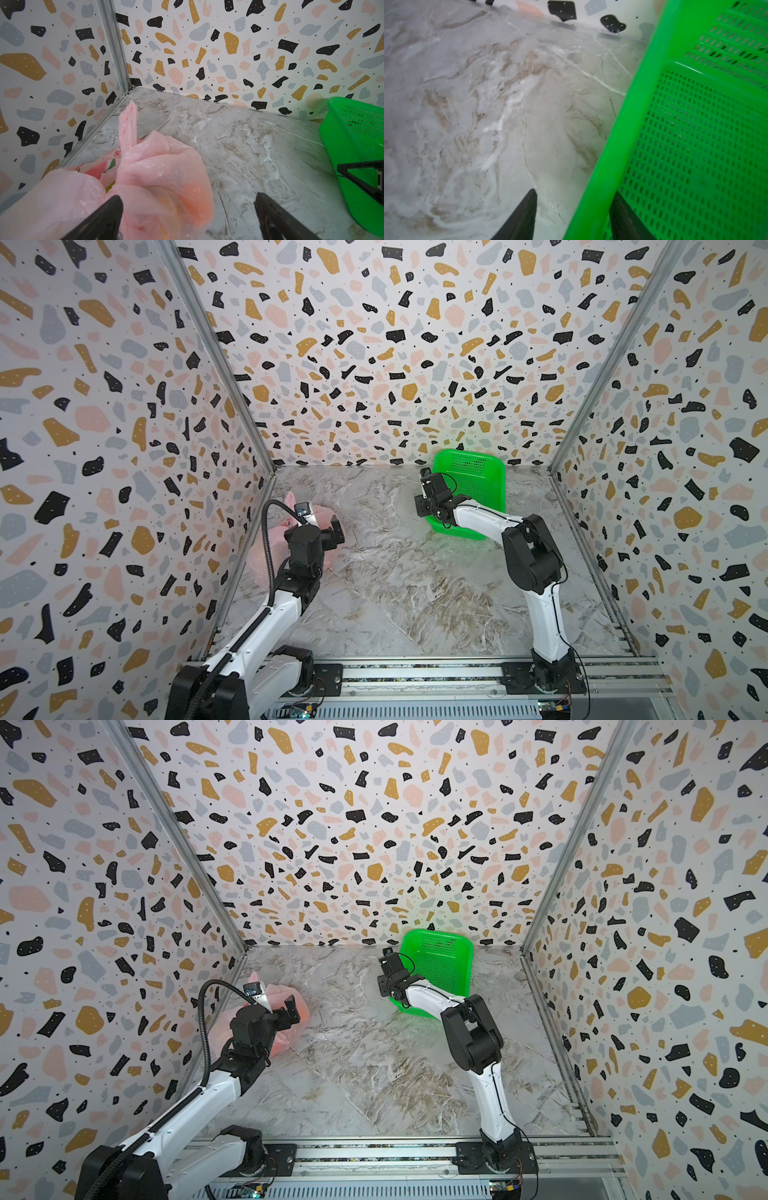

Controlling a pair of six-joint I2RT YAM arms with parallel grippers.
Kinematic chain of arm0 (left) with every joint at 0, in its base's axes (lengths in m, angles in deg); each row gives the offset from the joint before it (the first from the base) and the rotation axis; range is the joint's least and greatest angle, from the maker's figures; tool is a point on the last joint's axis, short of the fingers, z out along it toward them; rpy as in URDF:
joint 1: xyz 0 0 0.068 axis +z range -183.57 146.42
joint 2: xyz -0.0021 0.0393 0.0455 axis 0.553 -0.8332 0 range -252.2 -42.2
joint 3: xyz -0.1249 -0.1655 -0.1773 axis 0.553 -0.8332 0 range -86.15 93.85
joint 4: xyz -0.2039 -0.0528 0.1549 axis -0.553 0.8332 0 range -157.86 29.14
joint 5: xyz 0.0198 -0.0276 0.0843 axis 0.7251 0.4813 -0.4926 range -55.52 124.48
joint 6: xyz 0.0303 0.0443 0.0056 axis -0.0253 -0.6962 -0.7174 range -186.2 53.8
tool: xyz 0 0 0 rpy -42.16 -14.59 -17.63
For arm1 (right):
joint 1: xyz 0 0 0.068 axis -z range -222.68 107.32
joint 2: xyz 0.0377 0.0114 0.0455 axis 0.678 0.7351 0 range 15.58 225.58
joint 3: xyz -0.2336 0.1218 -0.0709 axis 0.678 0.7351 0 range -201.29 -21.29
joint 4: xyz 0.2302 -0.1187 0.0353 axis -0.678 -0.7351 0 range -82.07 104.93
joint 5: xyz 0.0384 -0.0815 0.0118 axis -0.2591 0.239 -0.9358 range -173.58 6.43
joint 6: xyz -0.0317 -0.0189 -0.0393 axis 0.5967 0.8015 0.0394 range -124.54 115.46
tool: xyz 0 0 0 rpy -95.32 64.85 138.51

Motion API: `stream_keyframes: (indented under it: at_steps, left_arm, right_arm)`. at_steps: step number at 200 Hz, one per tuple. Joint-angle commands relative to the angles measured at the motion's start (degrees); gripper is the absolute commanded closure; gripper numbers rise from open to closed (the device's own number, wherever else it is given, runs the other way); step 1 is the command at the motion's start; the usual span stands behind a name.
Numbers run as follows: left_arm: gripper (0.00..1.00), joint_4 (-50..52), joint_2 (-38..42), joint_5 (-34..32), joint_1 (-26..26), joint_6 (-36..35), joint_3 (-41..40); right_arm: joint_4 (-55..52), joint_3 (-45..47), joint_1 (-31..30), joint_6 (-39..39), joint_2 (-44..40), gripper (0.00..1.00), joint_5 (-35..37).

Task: Untie the knot of the plastic bag and take out the fruit
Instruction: Move the basket to the top-right of the table.

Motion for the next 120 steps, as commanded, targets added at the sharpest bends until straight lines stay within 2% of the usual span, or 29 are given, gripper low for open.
stream_keyframes:
  at_steps: [1, 12, 51, 84, 103, 120]
  left_arm:
    - [0.0, -1.2, 0.8, -0.5, -0.3, 0.0, -0.6]
    - [0.0, -1.2, 0.8, -0.4, -0.4, 0.0, -0.6]
    - [0.0, -1.3, 0.7, -0.3, -0.4, -0.2, -0.6]
    - [0.0, -1.4, 0.6, -0.3, -0.4, -0.1, -0.6]
    - [0.0, -1.5, 0.6, -0.1, -0.4, -0.2, -0.6]
    - [0.0, -1.4, 0.7, 0.1, -0.5, -0.2, -0.6]
  right_arm:
    - [-1.2, -0.8, 0.4, -1.1, -0.9, 0.55, 1.6]
    - [-1.7, -1.1, 0.4, -1.4, -1.1, 0.58, 2.0]
    - [-3.7, -0.5, 0.8, -2.2, -2.1, 0.8, 3.4]
    - [-5.6, 0.7, 1.3, -2.8, -3.7, 0.94, 5.0]
    - [-6.4, 2.2, 1.8, -3.1, -5.4, 1.0, 6.1]
    - [-7.4, 4.1, 2.3, -3.1, -7.3, 1.0, 7.3]
